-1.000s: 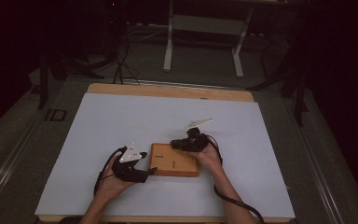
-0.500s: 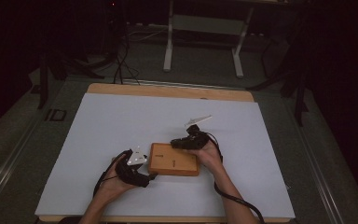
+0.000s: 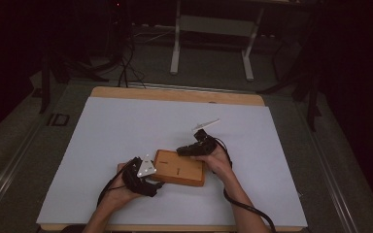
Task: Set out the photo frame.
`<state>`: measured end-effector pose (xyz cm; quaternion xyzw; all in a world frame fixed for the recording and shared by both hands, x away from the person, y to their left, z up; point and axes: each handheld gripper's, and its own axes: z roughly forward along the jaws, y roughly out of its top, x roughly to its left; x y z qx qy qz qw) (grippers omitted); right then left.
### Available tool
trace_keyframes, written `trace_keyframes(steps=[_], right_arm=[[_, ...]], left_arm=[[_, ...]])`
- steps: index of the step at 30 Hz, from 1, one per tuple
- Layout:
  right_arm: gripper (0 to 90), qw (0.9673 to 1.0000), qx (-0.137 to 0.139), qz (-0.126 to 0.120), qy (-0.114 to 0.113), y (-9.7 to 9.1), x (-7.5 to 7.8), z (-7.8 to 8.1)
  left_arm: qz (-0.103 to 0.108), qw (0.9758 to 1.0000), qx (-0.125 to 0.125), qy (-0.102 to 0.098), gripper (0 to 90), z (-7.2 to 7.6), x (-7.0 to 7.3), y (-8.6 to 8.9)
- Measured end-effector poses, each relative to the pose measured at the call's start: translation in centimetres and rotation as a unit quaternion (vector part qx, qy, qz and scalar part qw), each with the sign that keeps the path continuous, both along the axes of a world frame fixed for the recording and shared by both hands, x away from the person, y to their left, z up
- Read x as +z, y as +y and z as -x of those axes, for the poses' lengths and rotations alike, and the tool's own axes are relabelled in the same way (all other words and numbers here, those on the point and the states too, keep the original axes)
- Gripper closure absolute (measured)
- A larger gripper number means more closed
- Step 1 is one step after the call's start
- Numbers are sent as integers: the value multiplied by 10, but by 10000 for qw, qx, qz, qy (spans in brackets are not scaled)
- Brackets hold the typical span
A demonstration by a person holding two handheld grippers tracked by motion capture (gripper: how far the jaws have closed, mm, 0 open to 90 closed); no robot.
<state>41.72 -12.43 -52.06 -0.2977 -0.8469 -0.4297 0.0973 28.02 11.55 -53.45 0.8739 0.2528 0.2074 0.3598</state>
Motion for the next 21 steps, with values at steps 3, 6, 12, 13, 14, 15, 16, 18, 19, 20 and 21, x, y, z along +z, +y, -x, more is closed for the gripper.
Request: trace_keyframes(steps=[3,6,12,13,14,15,16,18,19,20,21], right_arm=[[844,10000,46,35,46,0,1,0],[844,9999,62,52,79,0,1,0],[842,9998,59,212,29,4,5,1],[842,9997,51,252,-3,5,6,2],[842,9996,42,288,-45,6,7,3],[842,9995,35,318,-78,6,7,3],[842,9994,14,330,-80,7,7,4],[842,9994,-2,326,-60,7,7,4],[842,9994,-10,328,-55,7,7,4],[842,9994,-9,331,-66,7,7,4],[841,9994,-2,345,-75,7,8,4]], left_arm=[[-62,9998,-69,-166,169,4,1,-3],[-40,9997,-103,-224,170,5,2,-3],[75,9992,-131,-363,194,7,6,-3],[101,9991,-131,-384,199,7,7,-2],[127,9991,-122,-394,206,7,8,-1],[139,9989,-127,-421,212,7,9,-1],[130,9989,-126,-435,217,7,9,-1],[131,9987,-136,-474,222,8,9,-1],[125,9986,-149,-497,225,8,10,-1],[104,9984,-165,-535,227,9,10,-2],[109,9983,-170,-550,228,9,11,-2]])
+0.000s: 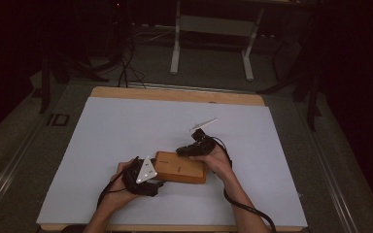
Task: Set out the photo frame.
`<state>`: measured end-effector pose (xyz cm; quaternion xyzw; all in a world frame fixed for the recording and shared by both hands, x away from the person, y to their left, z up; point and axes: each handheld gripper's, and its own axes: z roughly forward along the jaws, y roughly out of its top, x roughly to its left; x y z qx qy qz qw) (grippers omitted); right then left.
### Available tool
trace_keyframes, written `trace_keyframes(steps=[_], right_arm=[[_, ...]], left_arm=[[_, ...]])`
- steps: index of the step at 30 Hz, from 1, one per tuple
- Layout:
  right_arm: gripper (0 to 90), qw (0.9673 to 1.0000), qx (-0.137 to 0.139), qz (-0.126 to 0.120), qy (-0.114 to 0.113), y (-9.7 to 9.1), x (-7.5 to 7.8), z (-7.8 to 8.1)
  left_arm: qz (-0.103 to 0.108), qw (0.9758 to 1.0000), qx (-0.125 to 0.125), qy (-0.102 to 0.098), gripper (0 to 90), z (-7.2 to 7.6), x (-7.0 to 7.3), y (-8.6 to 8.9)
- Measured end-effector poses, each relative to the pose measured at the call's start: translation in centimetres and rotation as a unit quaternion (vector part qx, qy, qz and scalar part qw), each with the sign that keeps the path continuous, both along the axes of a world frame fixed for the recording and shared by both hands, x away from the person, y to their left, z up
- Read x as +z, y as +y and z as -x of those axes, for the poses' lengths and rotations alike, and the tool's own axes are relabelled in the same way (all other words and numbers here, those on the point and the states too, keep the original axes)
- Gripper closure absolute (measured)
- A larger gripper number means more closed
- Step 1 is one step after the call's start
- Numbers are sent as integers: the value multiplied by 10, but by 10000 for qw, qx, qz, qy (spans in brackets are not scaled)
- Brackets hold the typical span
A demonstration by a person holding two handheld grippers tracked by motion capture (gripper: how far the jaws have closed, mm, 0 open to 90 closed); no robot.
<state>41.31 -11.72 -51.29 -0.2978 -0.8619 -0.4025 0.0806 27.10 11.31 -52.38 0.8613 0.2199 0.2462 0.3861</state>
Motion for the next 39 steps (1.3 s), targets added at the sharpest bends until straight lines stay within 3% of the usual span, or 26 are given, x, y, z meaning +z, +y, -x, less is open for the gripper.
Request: trace_keyframes(steps=[7,13,24,29,39], right_arm=[[839,10000,7,88,4,1,1,0],[830,9995,209,212,41,5,2,3],[754,9984,169,487,-212,9,5,7],[681,9985,74,448,-306,6,7,9],[628,9984,-56,342,-444,-4,15,13]], left_arm=[[121,9999,-63,-64,237,1,3,0],[166,9990,-384,-137,317,7,5,-9],[444,9985,-278,-178,356,3,10,-3],[461,9984,-240,-217,383,2,11,-5],[610,9978,-227,-158,405,-4,13,-4]])
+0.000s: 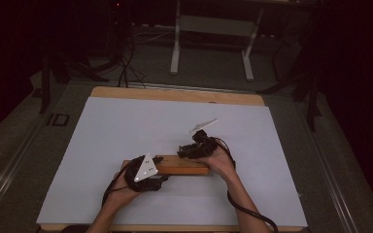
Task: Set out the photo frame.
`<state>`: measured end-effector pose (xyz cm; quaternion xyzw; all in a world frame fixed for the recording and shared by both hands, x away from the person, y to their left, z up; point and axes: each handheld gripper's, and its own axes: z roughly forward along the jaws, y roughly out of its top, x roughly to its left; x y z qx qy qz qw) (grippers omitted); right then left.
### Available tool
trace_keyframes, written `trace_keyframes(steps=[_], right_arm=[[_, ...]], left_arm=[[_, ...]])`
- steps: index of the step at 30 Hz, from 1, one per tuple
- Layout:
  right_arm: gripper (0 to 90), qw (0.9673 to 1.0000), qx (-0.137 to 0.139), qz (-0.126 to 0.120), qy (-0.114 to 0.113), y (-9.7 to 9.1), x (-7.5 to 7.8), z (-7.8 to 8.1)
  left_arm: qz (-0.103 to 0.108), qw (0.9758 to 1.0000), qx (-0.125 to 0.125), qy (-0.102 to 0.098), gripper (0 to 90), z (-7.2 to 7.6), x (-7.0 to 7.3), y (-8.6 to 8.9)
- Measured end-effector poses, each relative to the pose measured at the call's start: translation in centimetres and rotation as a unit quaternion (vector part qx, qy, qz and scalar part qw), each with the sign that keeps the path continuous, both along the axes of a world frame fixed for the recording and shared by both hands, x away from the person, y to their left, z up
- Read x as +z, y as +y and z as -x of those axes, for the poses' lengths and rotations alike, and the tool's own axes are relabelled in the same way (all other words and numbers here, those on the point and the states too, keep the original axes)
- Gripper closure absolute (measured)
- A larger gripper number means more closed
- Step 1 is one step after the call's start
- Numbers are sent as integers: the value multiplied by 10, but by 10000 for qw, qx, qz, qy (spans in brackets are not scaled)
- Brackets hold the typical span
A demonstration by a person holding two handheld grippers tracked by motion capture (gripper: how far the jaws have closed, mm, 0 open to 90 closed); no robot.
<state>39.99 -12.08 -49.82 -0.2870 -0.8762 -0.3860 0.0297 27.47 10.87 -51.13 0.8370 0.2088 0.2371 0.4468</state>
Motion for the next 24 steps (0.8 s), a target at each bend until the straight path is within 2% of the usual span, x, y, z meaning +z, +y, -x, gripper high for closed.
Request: trace_keyframes(steps=[24], right_arm=[[614,9993,-92,-222,-287,-12,19,13]], left_arm=[[341,9993,69,170,385,-10,0,5]])
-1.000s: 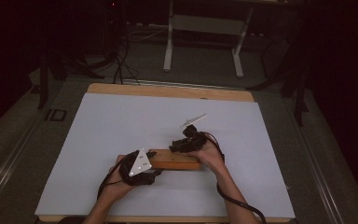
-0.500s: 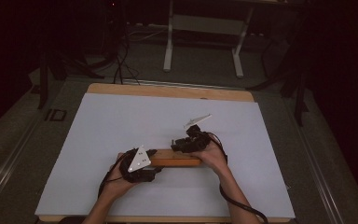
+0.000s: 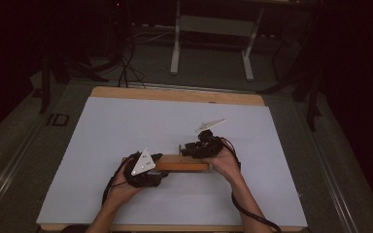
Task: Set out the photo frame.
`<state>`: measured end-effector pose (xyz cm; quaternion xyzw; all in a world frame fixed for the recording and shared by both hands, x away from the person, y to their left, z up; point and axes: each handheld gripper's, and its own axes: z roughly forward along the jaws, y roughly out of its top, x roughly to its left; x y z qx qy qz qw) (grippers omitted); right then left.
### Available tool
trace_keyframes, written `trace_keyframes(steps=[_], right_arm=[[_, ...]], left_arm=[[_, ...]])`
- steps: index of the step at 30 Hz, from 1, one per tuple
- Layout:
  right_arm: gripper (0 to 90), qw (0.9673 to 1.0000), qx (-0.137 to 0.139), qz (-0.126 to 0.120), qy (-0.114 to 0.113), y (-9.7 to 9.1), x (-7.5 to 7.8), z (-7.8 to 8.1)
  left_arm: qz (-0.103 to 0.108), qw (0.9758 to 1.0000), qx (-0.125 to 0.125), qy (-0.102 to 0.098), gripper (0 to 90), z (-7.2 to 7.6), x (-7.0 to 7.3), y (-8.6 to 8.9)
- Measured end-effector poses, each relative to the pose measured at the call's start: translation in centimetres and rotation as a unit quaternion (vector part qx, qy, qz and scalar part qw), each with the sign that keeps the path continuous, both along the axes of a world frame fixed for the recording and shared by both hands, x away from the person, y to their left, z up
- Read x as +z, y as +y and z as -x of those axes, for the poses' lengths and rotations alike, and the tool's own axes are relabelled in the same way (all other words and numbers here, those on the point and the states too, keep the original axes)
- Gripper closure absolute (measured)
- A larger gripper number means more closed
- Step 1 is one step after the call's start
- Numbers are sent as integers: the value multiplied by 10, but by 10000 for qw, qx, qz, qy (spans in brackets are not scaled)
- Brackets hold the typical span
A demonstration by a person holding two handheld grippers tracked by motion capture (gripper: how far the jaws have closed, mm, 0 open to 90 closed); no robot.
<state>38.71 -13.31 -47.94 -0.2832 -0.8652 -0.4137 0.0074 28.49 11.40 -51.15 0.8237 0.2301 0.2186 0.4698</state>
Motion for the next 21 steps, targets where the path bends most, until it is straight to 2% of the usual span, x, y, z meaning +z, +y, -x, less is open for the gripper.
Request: trace_keyframes(steps=[14,21], right_arm=[[611,9996,62,-122,-264,-9,16,12],[610,9995,62,-125,-286,-15,18,16]], left_arm=[[155,9998,109,111,373,-4,1,2],[200,9996,134,142,374,-6,1,2]])
